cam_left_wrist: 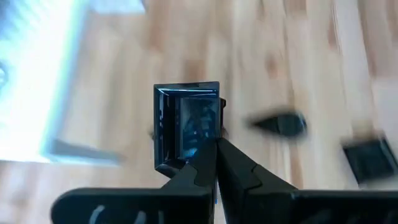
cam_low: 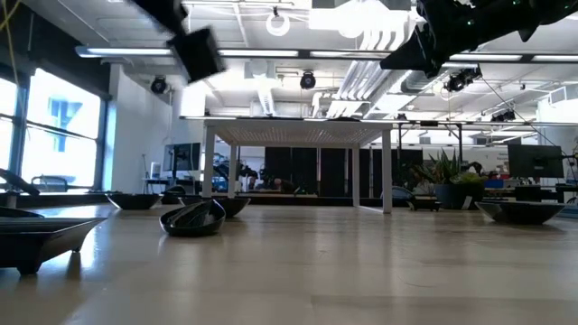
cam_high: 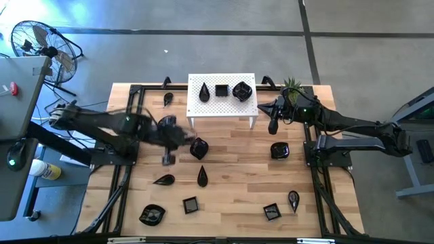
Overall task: Pick & Place Mini shaped plates
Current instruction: Stack the square bowl on top of the square bowl on the shelf, then stack the leaf shaped bowl on top of the leaf shaped bowl on the shelf
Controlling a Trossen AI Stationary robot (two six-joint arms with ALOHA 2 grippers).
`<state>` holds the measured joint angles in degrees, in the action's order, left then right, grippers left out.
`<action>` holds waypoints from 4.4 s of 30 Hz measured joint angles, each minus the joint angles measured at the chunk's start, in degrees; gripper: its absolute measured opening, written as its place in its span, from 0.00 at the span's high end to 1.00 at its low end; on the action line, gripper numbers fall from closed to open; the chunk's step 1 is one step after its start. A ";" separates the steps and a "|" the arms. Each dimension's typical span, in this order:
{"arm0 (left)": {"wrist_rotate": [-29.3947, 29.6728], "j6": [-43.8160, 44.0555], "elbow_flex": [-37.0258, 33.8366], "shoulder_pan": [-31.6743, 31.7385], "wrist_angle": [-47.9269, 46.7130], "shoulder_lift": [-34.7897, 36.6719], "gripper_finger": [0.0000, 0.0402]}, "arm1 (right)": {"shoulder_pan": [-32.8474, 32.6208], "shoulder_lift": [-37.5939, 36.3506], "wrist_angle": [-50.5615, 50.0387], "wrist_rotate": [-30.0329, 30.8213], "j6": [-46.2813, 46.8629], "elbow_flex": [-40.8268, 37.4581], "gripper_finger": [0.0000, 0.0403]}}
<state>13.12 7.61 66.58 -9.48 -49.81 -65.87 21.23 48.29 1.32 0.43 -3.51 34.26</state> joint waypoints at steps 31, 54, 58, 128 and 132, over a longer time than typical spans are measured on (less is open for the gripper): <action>11.70 -29.79 30.73 26.37 14.57 -36.89 1.00 | 0.00 0.07 -0.15 0.04 -1.04 0.00 0.98; 11.22 -28.54 32.07 28.27 12.63 -41.22 1.00 | 0.00 0.07 -0.20 0.04 -1.57 0.00 0.99; 10.86 -28.51 32.07 28.25 12.68 -41.20 1.00 | -0.02 0.07 -0.20 0.04 -1.64 0.00 0.98; -16.69 -10.79 -51.54 28.60 84.14 17.77 1.00 | -4.59 0.07 -15.65 4.42 6.24 4.03 0.98; -16.00 -10.79 -52.83 28.60 84.10 18.62 1.00 | -10.14 0.05 -28.57 10.09 17.98 6.87 0.98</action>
<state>-2.87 -3.18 13.75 19.11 34.28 -47.25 11.10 48.34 -27.24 10.52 14.47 41.13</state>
